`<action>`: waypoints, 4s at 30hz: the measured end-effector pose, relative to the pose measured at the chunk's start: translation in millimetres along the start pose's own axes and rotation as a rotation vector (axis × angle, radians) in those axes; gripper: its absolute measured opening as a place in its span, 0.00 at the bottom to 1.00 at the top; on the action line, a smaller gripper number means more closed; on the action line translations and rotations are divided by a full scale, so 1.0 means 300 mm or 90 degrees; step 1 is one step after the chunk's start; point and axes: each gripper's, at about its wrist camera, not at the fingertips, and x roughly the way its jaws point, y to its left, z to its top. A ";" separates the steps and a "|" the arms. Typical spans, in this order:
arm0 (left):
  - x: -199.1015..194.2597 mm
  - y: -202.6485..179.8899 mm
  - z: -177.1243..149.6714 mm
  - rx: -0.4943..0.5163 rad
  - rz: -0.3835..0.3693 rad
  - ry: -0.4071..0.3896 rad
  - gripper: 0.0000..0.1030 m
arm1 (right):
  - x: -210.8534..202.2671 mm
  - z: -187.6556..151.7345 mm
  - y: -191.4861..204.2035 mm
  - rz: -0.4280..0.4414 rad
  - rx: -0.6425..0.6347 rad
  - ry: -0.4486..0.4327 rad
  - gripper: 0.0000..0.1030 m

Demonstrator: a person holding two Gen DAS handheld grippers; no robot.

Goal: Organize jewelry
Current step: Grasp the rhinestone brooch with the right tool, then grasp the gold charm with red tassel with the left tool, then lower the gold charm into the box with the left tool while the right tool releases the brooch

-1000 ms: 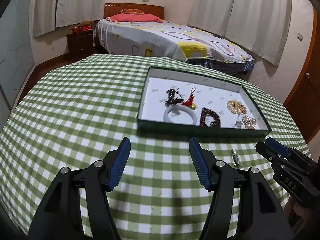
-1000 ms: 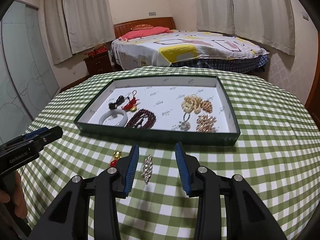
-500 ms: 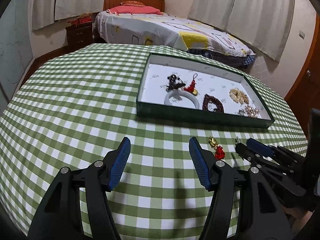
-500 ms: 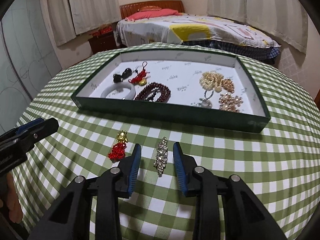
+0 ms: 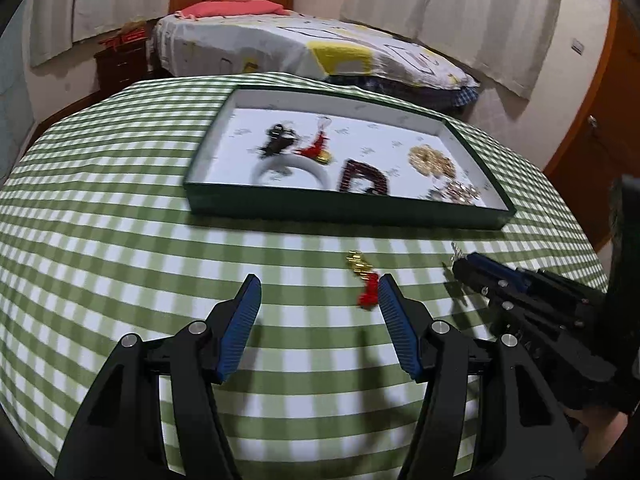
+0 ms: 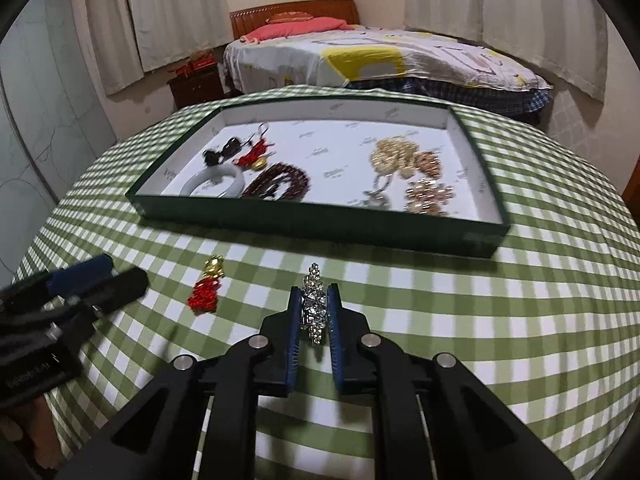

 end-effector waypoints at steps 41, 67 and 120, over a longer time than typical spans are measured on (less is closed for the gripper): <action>0.103 -0.111 -0.011 0.058 0.002 0.017 0.11 | -0.024 -0.028 -0.098 -0.004 0.051 -0.017 0.13; 0.001 -0.096 0.290 0.064 -0.014 -0.126 0.11 | -0.053 0.282 -0.026 0.026 0.005 -0.131 0.13; 0.494 0.060 0.554 0.028 0.070 0.029 0.56 | 0.349 0.489 -0.082 -0.046 0.018 -0.015 0.64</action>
